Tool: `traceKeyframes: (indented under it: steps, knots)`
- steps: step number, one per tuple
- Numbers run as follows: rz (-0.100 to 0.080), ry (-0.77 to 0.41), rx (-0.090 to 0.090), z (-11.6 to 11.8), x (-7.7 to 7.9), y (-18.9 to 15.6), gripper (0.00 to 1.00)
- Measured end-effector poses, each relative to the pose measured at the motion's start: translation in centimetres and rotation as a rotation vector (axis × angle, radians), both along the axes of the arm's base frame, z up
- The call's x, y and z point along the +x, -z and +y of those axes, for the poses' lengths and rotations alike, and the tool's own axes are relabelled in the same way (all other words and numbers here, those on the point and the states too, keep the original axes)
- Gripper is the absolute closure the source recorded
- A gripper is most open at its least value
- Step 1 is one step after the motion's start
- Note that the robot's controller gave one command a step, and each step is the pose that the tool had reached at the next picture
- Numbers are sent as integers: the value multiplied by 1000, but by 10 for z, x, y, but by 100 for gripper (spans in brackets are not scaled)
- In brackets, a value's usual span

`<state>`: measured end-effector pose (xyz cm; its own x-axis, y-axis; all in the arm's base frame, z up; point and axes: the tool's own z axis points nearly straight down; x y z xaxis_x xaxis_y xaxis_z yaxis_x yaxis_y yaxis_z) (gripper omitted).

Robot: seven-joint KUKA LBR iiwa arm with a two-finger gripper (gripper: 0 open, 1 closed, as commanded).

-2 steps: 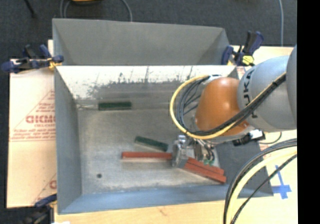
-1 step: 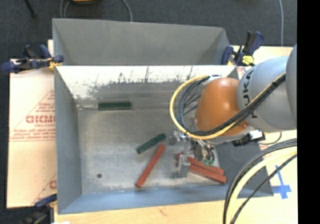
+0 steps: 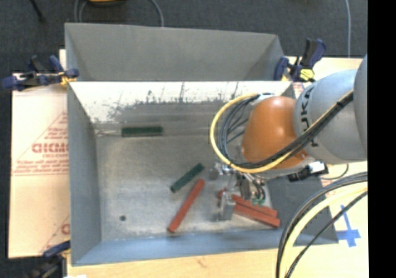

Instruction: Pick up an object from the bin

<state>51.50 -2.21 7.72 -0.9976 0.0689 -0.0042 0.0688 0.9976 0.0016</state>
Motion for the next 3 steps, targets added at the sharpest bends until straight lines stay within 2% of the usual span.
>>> traceKeyframes:
  steps: [1,2,3]
  knots:
    - [-1,-96,-1,-82,28,6,100]
    - [-1,-95,-1,-82,28,6,100]
    - [-10,-119,-5,-74,57,-188,100]
